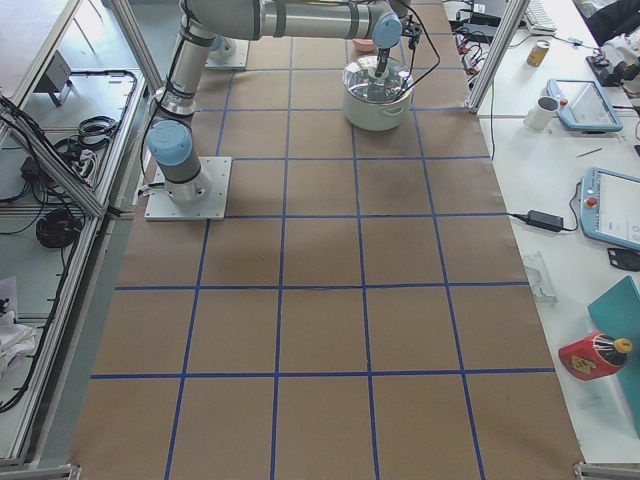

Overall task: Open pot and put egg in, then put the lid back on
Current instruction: 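Place the glass lid back onto the pot with the right gripper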

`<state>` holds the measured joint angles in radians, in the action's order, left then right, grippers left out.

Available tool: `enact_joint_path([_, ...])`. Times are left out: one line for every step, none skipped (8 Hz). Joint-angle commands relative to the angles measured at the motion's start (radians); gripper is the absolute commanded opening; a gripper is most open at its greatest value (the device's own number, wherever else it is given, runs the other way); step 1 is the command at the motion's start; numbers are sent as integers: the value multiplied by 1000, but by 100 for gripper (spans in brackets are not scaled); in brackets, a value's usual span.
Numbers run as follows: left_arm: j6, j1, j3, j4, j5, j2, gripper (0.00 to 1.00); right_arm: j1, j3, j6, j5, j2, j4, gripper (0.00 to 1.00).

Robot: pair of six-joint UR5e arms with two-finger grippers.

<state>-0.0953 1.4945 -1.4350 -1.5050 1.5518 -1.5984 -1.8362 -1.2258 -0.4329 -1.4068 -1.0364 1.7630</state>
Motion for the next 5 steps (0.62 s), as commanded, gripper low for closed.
enact_joint_path([5, 7, -2, 5, 2, 0, 100, 0, 0, 3, 2, 13, 0, 0])
enact_joint_path([5, 7, -2, 5, 2, 0, 100, 0, 2, 3, 2, 13, 0, 0])
enact_joint_path([5, 7, -2, 6, 2, 0, 100, 0, 6, 3, 2, 13, 0, 0])
enact_joint_path([5, 7, -2, 5, 2, 0, 100, 0, 9, 3, 2, 9, 0, 0])
enact_joint_path([5, 7, -4, 5, 2, 0, 100, 0, 9, 3, 2, 9, 3, 0])
